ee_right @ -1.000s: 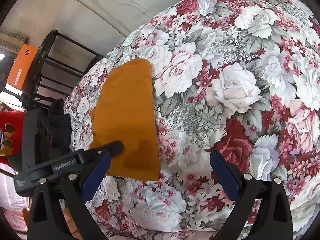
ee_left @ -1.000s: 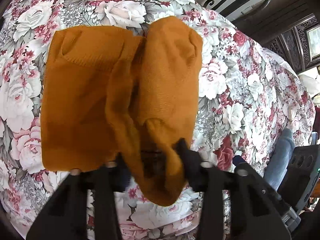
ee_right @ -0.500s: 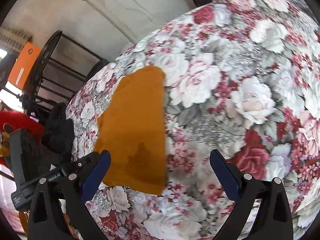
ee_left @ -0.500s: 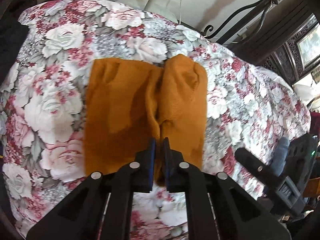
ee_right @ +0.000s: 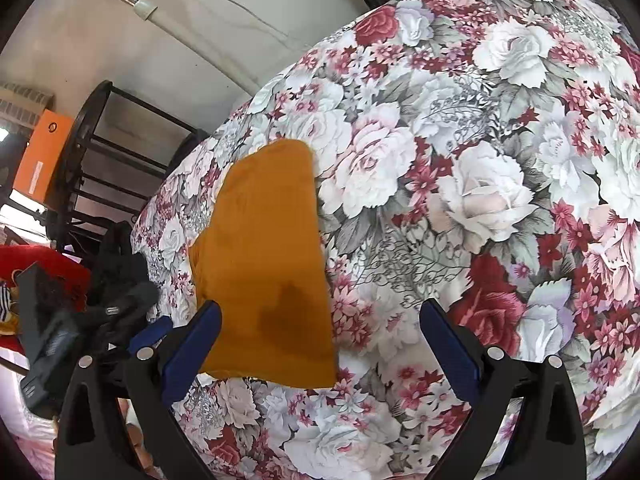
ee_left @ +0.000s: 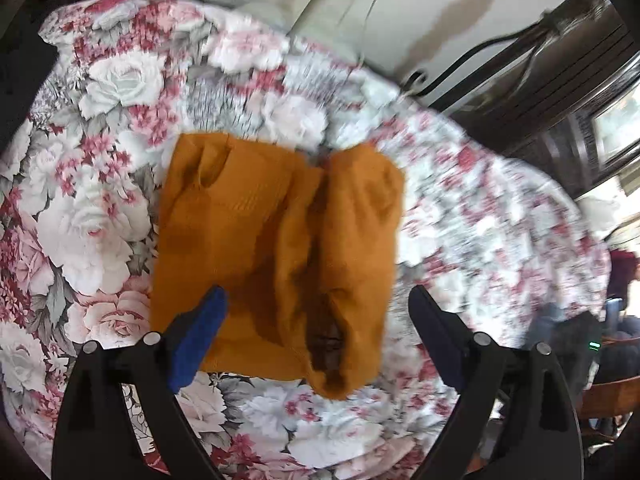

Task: Fold small clothes
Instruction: 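Grasp the cardigan's folded end with the left tool and lift it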

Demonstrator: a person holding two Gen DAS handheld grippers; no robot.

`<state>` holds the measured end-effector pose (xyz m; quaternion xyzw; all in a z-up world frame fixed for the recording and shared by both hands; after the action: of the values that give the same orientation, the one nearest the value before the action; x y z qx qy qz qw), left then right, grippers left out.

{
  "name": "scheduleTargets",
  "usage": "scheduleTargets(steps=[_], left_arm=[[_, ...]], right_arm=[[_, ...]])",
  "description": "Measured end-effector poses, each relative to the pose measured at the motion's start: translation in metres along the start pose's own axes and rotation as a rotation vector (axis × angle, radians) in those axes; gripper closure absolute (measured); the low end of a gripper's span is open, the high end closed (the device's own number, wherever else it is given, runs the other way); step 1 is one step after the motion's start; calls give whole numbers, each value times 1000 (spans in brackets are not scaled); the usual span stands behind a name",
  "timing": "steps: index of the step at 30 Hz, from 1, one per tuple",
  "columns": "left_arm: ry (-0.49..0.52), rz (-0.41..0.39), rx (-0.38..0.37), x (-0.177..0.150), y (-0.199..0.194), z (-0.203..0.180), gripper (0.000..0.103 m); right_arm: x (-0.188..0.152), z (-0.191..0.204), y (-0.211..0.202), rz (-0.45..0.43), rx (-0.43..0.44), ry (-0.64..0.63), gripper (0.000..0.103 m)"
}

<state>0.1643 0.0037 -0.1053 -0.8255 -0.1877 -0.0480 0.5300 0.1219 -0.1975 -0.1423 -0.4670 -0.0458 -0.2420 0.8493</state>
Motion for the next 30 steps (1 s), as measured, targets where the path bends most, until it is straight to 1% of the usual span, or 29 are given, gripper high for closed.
scheduleTargets(steps=[1, 3, 4, 5, 6, 7, 8, 11, 15, 18, 19, 20, 23, 25, 28, 30], left_arm=[[-19, 32, -7, -3, 10, 1, 14], [-61, 114, -52, -13, 35, -3, 15], [-59, 128, -62, -16, 41, -5, 24], [-42, 134, -70, -18, 46, -9, 51], [-13, 135, -73, -19, 49, -15, 64], [25, 112, -61, -18, 49, -20, 75], [38, 91, -58, -18, 46, -23, 80], [82, 20, -45, -13, 28, -29, 83], [91, -57, -55, -3, -3, -24, 85], [75, -76, -52, 1, -17, -9, 85], [60, -77, -52, 1, -20, 0, 85], [50, -76, -50, 1, -22, 8, 87], [24, -68, -38, -3, -25, 32, 87], [16, -59, -15, -8, -22, 48, 87], [-8, -29, 16, -17, -11, 75, 87], [-34, 2, 32, -22, 1, 90, 84]], right_arm=[[0, -2, 0, 4, 4, 4, 3], [-1, -9, 0, 12, 13, 20, 3], [-1, -12, 0, 15, 16, 31, 3], [0, -14, -1, 14, 20, 39, 3], [2, -16, -1, 11, 24, 48, 3], [3, -17, -2, 6, 27, 56, 3], [6, -17, -3, -1, 31, 61, 3], [10, -13, -3, -16, 31, 58, 3], [9, 0, -1, -20, 30, 33, 3], [7, 16, 2, -21, 32, -8, 3], [5, 24, 4, -23, 28, -34, 3], [3, 28, 5, -24, 25, -52, 3], [-4, 49, 13, -21, 5, -147, 3], [-10, 62, 19, -22, -19, -212, 3], [-18, 81, 35, -21, -74, -322, 3], [-26, 87, 50, 3, -139, -396, 3]])
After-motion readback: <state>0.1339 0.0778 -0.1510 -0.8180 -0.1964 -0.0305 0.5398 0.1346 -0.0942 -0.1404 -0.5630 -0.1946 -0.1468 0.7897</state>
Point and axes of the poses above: each gripper's, at about its wrist camera, not at the fingertips, and y roughly the way its jaws point, z to its left, x to its top, the point moved 8 cm from there along y, roughly the way its jaws point, and after that the axes turned 3 degrees about -z, right-handed, at the moved point
